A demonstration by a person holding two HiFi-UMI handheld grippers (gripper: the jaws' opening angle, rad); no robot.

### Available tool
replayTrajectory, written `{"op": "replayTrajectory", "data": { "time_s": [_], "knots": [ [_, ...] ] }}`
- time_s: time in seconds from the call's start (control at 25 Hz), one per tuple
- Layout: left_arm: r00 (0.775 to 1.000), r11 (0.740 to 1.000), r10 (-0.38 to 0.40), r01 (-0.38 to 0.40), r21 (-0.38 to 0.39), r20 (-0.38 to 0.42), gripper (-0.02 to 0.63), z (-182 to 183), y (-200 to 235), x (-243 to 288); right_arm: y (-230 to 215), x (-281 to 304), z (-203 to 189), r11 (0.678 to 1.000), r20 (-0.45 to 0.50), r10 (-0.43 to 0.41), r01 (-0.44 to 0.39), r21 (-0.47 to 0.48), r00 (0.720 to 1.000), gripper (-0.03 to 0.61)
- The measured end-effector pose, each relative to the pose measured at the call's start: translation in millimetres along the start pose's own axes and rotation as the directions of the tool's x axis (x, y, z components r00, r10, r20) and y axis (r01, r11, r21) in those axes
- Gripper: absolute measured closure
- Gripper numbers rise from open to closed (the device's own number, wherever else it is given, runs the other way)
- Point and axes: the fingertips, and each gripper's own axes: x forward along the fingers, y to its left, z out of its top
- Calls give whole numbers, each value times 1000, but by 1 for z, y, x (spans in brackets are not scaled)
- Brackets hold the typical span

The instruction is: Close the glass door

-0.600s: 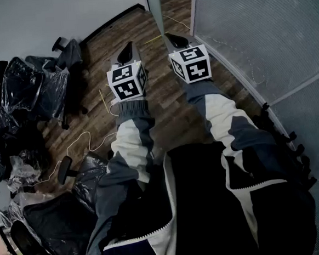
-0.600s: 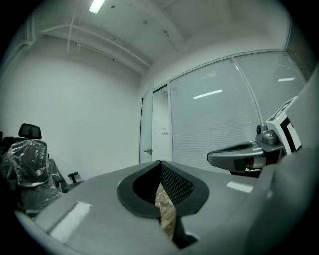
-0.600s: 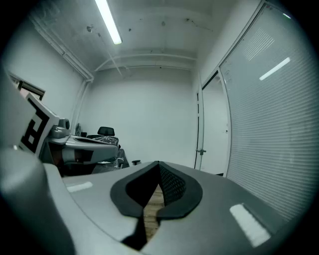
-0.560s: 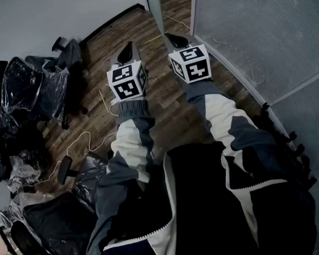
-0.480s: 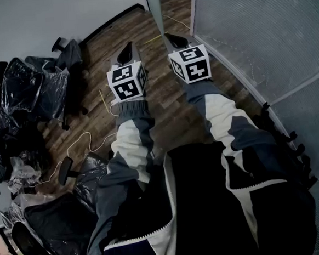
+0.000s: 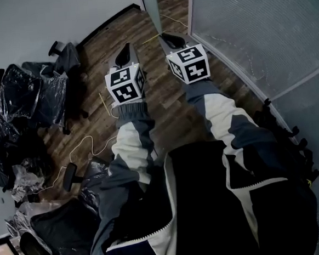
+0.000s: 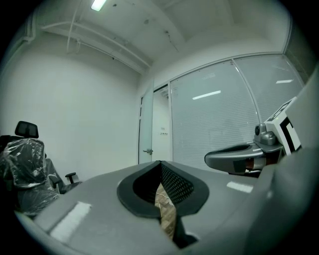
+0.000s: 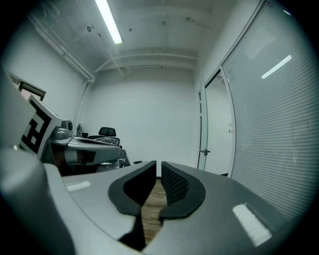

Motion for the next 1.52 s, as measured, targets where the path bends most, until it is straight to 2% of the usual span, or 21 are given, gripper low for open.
{"op": "replayTrajectory", "data": {
  "time_s": [0.2,0.48,0.72,0.96,1.16,1.36,1.52],
  "knots": [
    [999,999,-32,33,-29,21,609,-3,15,3,12,16,-9,1000,-11,-9,9,0,1000,555],
    [998,997,-67,67,-40,-18,609,-24,46,21,15,46,-12,999,-32,-47,47,11,998,574],
    [996,997,-79,79,7,-36,609,-35,48,59,-5,74,-24,999,-53,-49,49,7,997,574],
    [995,997,-71,71,-7,-65,609,-51,55,125,-58,126,-32,999,-34,-35,35,17,999,574],
    [996,999,-46,48,15,-70,609,-43,63,209,-120,189,-25,1000,-42,-3,4,4,999,574],
    [997,999,-39,38,-13,-65,609,-35,49,294,-188,234,-22,999,-52,29,-30,-21,998,574],
    [997,999,-36,34,-26,-75,609,-32,43,340,-227,259,-23,999,-49,30,-31,-25,998,574]
  ]
}}
